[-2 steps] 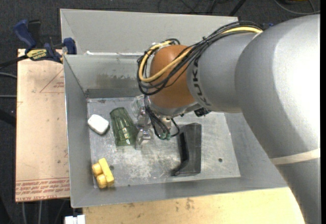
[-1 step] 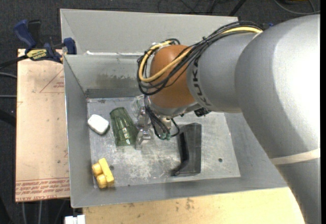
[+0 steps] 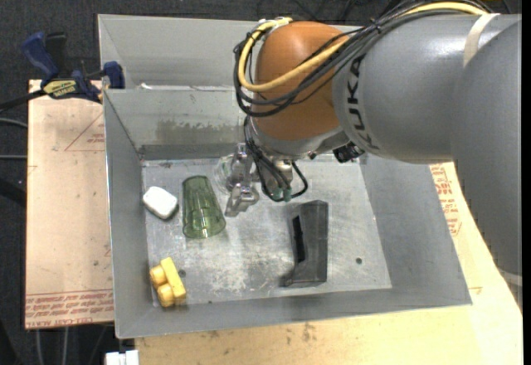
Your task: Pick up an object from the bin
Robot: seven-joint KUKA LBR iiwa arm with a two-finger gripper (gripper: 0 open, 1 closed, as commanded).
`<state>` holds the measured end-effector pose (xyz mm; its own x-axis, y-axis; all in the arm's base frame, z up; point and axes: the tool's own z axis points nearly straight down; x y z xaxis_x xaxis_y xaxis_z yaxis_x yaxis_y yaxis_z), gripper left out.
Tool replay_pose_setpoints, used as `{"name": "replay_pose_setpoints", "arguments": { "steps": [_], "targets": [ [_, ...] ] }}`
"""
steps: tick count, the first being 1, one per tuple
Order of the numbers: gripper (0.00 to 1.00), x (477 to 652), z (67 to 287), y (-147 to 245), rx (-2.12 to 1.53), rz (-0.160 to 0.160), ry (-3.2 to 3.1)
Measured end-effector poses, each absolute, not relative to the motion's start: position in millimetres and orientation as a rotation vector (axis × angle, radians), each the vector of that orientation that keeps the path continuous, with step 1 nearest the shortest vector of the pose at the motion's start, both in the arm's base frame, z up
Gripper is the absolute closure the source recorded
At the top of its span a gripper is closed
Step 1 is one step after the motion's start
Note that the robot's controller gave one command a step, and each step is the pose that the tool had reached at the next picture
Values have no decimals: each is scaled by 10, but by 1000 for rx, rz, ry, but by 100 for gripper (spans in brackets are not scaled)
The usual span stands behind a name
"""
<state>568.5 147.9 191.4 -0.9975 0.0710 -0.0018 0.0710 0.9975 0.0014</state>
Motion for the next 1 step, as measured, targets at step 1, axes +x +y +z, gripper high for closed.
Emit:
{"name": "replay_pose_setpoints", "arguments": {
  "steps": [1],
  "targets": [
    [100,5685,1914,1479,112,2,3138]
  ]
}}
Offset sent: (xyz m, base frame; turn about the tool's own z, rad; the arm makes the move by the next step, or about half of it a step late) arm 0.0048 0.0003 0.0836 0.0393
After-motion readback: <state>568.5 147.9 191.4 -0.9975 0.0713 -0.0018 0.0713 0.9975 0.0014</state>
